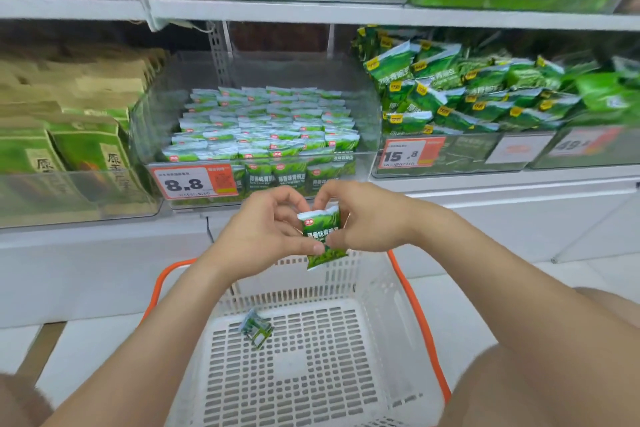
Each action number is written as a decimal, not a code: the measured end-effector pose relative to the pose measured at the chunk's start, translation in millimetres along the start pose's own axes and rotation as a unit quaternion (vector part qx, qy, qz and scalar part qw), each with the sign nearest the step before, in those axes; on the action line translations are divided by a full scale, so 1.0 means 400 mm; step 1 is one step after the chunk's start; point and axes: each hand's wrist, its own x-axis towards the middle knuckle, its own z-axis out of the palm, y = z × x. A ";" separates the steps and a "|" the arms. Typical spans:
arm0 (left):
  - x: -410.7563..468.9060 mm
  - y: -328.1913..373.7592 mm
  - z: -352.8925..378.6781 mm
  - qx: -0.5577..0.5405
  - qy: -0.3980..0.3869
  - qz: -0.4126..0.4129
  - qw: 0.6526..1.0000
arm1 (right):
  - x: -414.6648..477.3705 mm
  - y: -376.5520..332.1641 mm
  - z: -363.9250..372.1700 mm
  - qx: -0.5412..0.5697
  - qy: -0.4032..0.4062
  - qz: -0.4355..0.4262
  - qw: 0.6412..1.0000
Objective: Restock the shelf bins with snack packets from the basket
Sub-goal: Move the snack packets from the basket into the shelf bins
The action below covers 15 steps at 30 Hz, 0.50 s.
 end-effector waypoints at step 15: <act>0.059 0.065 -0.013 0.270 0.260 0.321 0.870 | 0.029 -0.029 -0.103 0.021 0.477 -0.042 0.877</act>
